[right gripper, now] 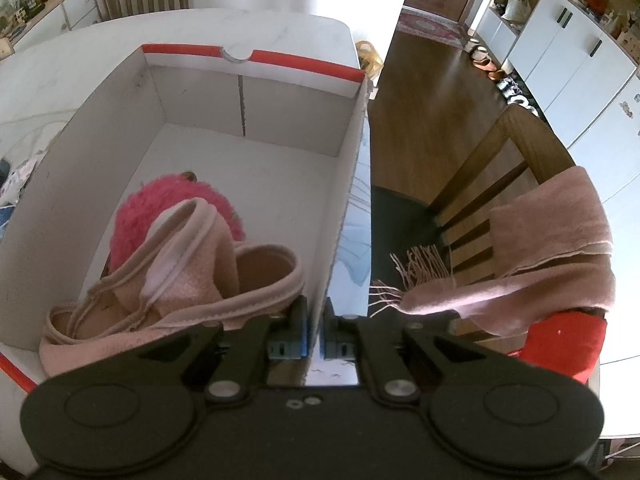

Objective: Organize objects
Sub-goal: 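Move the left gripper back to the pile and grasp the red cloth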

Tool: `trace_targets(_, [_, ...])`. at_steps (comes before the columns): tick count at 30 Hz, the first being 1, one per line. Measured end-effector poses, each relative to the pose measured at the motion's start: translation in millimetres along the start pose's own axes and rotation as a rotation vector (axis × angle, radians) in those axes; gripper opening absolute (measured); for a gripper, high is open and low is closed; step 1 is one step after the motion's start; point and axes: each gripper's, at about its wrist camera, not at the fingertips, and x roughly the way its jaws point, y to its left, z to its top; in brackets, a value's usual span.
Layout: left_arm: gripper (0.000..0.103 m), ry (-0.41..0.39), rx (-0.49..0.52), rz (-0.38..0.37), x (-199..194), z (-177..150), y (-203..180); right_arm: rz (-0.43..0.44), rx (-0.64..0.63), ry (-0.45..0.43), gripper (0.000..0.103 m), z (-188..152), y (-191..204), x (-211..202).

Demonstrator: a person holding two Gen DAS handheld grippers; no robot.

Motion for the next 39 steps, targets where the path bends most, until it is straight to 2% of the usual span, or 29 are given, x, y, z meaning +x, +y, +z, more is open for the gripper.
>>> trace_targets(5, [0.103, 0.060, 0.089, -0.013, 4, -24, 5, -0.002, -0.002, 0.002, 0.005, -1, 1, 0])
trace_targets(9, [0.103, 0.097, 0.122, -0.019, 15, -39, 5, -0.005, -0.002, 0.003, 0.005, -1, 1, -1])
trace_targets(11, [0.103, 0.118, 0.179, -0.017, 21, -46, -1, -0.008, -0.003, 0.005, 0.005, -1, 1, -1])
trace_targets(14, [0.103, 0.126, 0.269, 0.017, 27, -57, -11, -0.011, -0.003, 0.006, 0.005, -1, 1, 0])
trace_targets(23, [0.103, 0.159, 0.387, 0.059, 54, -73, -15, -0.015, -0.003, 0.008, 0.006, -1, 2, 0])
trace_targets(28, [0.102, 0.152, 0.356, 0.066, 57, -67, -7, -0.017, -0.003, 0.009, 0.006, -2, 2, -2])
trace_targets(31, [0.099, 0.153, 0.264, 0.004, 52, -60, 3, -0.018, -0.005, 0.009, 0.006, -2, 2, -2])
trace_targets(33, [0.088, 0.151, 0.181, -0.027, 48, -54, 14, -0.017, -0.002, 0.009, 0.006, -2, 2, -2])
trace_targets(35, [0.063, 0.162, 0.116, -0.019, 48, -49, 24, -0.018, -0.004, 0.009, 0.006, -2, 2, -2])
trace_targets(37, [0.061, 0.162, 0.072, -0.027, 49, -46, 32, -0.019, -0.003, 0.009, 0.006, -2, 2, -2])
trace_targets(39, [0.062, 0.159, 0.084, -0.024, 48, -45, 31, -0.019, -0.003, 0.009, 0.006, -3, 1, -3])
